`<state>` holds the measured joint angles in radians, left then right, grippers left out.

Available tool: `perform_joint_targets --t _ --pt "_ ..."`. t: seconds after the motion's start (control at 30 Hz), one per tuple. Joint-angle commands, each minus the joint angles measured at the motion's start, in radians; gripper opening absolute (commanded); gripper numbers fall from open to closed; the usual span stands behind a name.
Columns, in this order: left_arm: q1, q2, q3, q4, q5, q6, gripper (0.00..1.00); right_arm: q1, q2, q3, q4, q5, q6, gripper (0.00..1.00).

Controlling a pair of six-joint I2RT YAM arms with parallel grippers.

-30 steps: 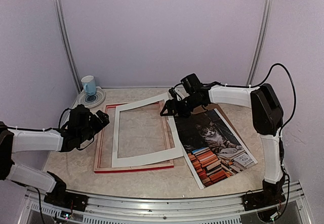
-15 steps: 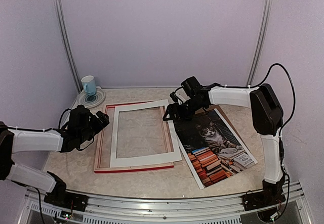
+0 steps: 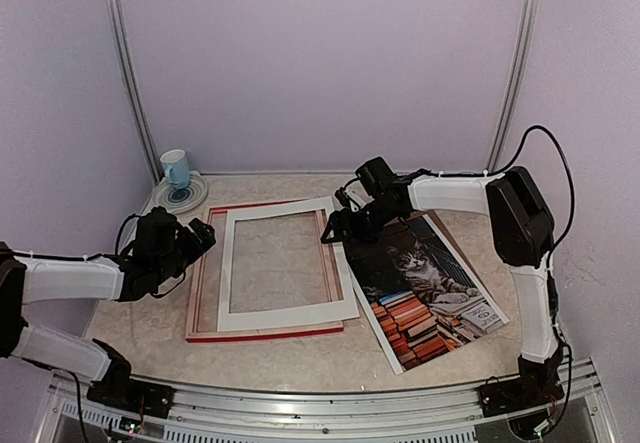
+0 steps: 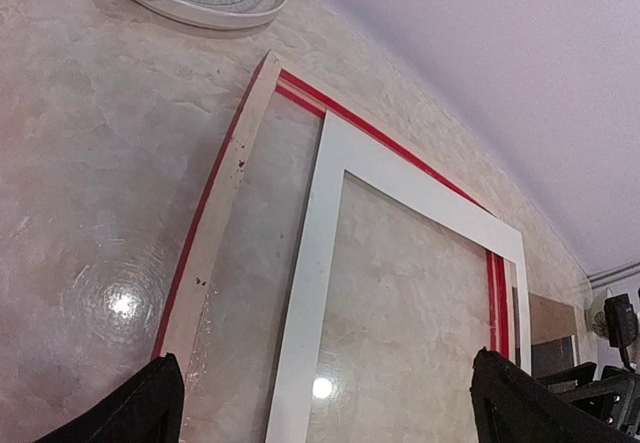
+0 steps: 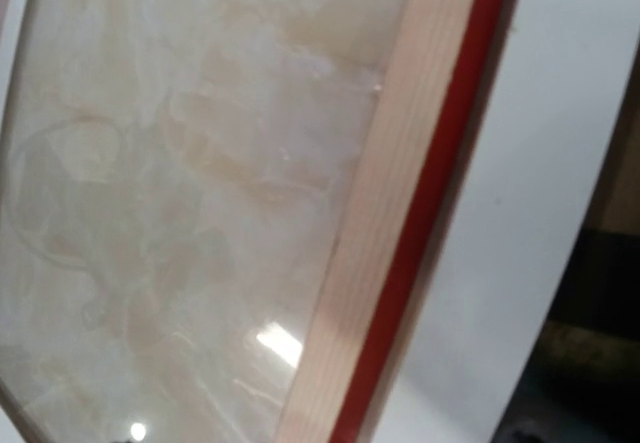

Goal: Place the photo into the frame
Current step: Place the mat board on the glass panel.

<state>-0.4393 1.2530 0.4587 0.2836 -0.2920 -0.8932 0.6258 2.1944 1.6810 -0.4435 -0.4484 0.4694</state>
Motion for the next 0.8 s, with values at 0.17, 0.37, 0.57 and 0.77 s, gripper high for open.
perform_joint_targets --t 0.17,0.37,0.57,0.77 --pt "-0.001 -0.002 0.001 0.009 0.001 0.003 0.99 0.005 0.036 -0.008 0.023 -0.012 0.012 0.80" --pt "-0.001 0.006 0.001 0.012 0.000 0.004 0.99 0.006 0.033 -0.015 0.047 -0.043 0.027 0.80" --pt "-0.001 0.026 -0.009 0.034 0.005 -0.001 0.99 0.016 0.034 -0.007 0.070 -0.070 0.043 0.80" --pt "0.002 0.057 -0.013 0.053 0.016 -0.010 0.99 0.030 0.044 0.013 0.088 -0.099 0.059 0.80"
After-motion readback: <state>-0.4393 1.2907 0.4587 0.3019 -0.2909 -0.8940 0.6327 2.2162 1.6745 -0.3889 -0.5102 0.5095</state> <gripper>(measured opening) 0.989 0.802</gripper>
